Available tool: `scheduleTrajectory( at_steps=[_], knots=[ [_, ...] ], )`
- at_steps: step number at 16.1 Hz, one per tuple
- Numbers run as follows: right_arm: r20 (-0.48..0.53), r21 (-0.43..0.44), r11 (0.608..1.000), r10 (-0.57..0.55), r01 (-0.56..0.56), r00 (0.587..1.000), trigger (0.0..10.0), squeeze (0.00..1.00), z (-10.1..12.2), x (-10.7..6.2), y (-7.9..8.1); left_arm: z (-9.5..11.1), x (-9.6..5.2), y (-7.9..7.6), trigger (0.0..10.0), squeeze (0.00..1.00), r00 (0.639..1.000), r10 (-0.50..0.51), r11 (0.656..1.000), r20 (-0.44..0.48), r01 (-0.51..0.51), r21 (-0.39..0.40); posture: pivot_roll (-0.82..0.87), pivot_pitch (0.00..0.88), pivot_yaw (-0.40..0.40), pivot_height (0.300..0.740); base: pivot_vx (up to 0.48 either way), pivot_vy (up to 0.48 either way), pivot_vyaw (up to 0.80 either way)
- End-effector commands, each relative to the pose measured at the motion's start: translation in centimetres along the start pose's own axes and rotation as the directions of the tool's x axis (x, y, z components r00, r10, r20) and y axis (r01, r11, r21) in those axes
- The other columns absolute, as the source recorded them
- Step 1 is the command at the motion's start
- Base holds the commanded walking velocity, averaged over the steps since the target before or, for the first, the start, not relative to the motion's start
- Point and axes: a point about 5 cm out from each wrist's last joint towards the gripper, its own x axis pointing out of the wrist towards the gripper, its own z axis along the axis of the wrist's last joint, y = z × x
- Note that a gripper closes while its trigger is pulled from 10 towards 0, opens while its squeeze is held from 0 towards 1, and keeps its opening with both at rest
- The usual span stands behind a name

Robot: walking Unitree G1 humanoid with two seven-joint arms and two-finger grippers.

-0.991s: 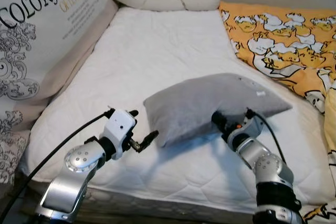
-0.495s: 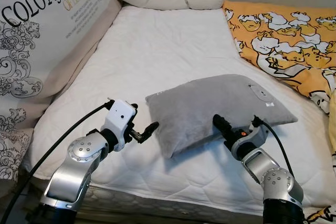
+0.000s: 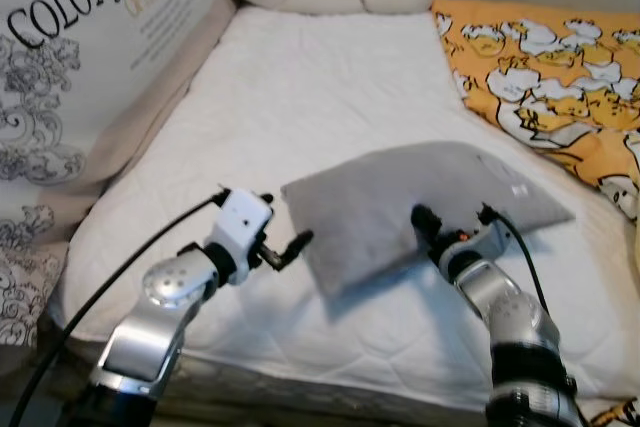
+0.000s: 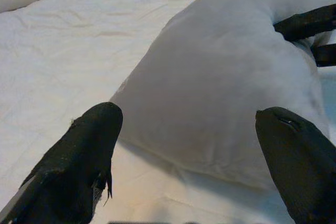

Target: Clean up the room

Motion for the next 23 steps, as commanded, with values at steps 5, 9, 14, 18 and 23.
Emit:
scheduleTrajectory(
  at_steps=[5, 9, 14, 18, 23],
  knots=[
    [0.046, 0.092, 0.995, -0.047, 0.043, 0.998, 0.0, 0.0, 0.6, 1.0, -0.6, -0.4, -0.2, 0.4, 10.0, 0.0, 1.0, -0.011, 1.0, -0.025, 0.011, 0.018, 0.05, 0.0, 0.013, 0.74, 0.0, 0.0, 0.0],
    [0.011, 0.096, 0.994, -0.053, 0.051, 0.999, 0.0, 0.0, 0.0, 1.2, -0.8, -0.3, -0.2, 0.1, 10.0, 0.0, 0.998, -0.056, 0.998, -0.027, 0.055, -0.031, 0.05, 0.0, 0.014, 0.74, 0.0, 0.0, 0.0],
    [0.014, 0.079, 0.996, -0.036, 0.034, 0.999, 0.0, 0.0, 0.0, 1.5, -0.4, -0.4, -0.1, 0.1, 10.0, 0.0, 0.998, -0.055, 0.998, -0.027, 0.054, -0.022, 0.05, 0.0, 0.018, 0.74, 0.0, 0.0, 0.0],
    [0.007, 0.042, 0.998, -0.042, 0.042, 0.999, 0.0, 0.0, 0.0, 1.6, -0.4, -0.4, -0.1, 0.1, 10.0, 0.0, 0.998, -0.057, 0.998, -0.029, 0.056, -0.024, 0.05, 0.0, 0.017, 0.74, 0.0, 0.0, 0.0],
    [0.008, 0.015, 1.0, -0.026, 0.026, 1.0, 0.0, 0.0, 0.2, 1.7, 0.0, -0.4, -0.1, 0.1, 10.0, 0.0, 0.998, -0.048, 0.999, -0.026, 0.048, -0.013, 0.05, 0.0, 0.013, 0.74, 0.0, 0.0, 0.0]
  ],
)
